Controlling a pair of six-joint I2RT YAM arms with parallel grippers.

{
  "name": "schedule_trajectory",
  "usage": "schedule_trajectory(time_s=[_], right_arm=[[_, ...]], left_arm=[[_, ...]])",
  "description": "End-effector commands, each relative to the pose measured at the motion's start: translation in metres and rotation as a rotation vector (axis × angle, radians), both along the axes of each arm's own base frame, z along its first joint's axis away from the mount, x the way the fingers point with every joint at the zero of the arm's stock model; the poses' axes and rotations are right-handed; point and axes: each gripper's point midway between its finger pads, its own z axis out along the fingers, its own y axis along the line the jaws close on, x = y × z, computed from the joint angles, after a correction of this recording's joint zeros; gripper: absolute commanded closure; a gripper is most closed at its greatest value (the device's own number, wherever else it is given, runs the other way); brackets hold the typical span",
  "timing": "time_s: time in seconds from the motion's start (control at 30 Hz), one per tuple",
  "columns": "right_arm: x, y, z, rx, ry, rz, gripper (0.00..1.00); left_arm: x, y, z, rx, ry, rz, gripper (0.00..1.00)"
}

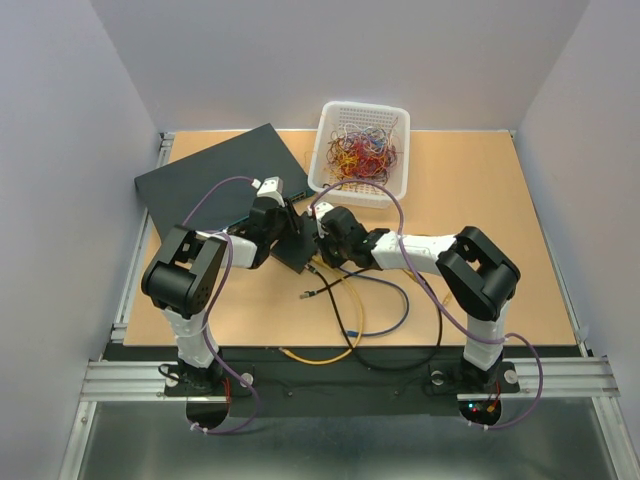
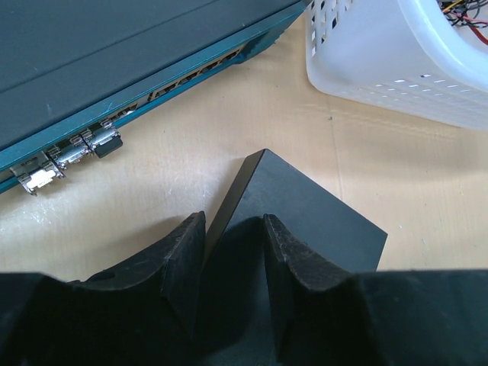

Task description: Insert the plug into the switch port

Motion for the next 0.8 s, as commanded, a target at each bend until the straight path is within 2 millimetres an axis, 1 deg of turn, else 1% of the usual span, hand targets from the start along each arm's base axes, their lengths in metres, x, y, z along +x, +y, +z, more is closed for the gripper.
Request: schedule_trajectory(time_s=[0.0,0.07,0.1,0.13,0.23,0.27,0.33,0.37,0.4,0.43,0.47,0.53,0.57,0.67,0.73,0.77], right_arm=[[0.007,0.040,0.049,0.174,-0.118,0.105,0.99],[0.004,0.037,0.046,0.169,-0.121,0.113,1.00],[0.004,0.037,0.049,0.175,-0.126,0.114,0.99],[0.002,0.035,0.048,0.175,-0.128,0.114,0.99],[-0.002,0.031,0.050,0.182,-0.134,0.112,0.99],[-0.002,0.028,0.050,0.180,-0.138,0.104,0.99],[-0.003,0.025,0.058,0.188,-0.154,0.098,0.99],[-0.003,0.022,0.058,0.187,-0.158,0.092,0.99],[-0.006,0.018,0.054,0.177,-0.156,0.084,0.99],[-0.006,0.015,0.058,0.179,-0.164,0.077,1.00],[-0.008,0.012,0.054,0.172,-0.158,0.072,1.00],[-0.008,0.009,0.056,0.174,-0.162,0.062,1.00],[-0.010,0.009,0.056,0.177,-0.163,0.062,0.99],[-0.008,0.003,0.052,0.161,-0.170,0.038,1.00],[-0.008,0.003,0.052,0.162,-0.171,0.040,0.99],[-0.008,0.004,0.052,0.162,-0.171,0.040,0.99]], left_arm=[[-0.027,-0.035,-0.006,-0.028,0.051,-0.147,0.55],[-0.031,-0.042,-0.005,-0.035,0.055,-0.160,0.55],[-0.034,-0.045,-0.005,-0.036,0.057,-0.166,0.55],[-0.038,-0.050,-0.006,-0.036,0.065,-0.178,0.55],[-0.045,-0.057,-0.008,-0.034,0.074,-0.190,0.55],[-0.053,-0.060,-0.012,-0.029,0.086,-0.199,0.55],[-0.061,-0.063,-0.012,-0.032,0.092,-0.204,0.55],[-0.065,-0.062,-0.015,-0.029,0.101,-0.204,0.55],[-0.071,-0.062,-0.018,-0.028,0.111,-0.207,0.55],[-0.075,-0.061,-0.021,-0.028,0.122,-0.206,0.55],[-0.082,-0.058,-0.027,-0.028,0.141,-0.200,0.56],[-0.088,-0.058,-0.029,-0.034,0.150,-0.202,0.56],[-0.094,-0.055,-0.034,-0.035,0.163,-0.198,0.56],[-0.102,-0.054,-0.036,-0.046,0.179,-0.195,0.56],[-0.107,-0.049,-0.040,-0.046,0.186,-0.189,0.56],[-0.108,-0.050,-0.039,-0.052,0.180,-0.190,0.56]])
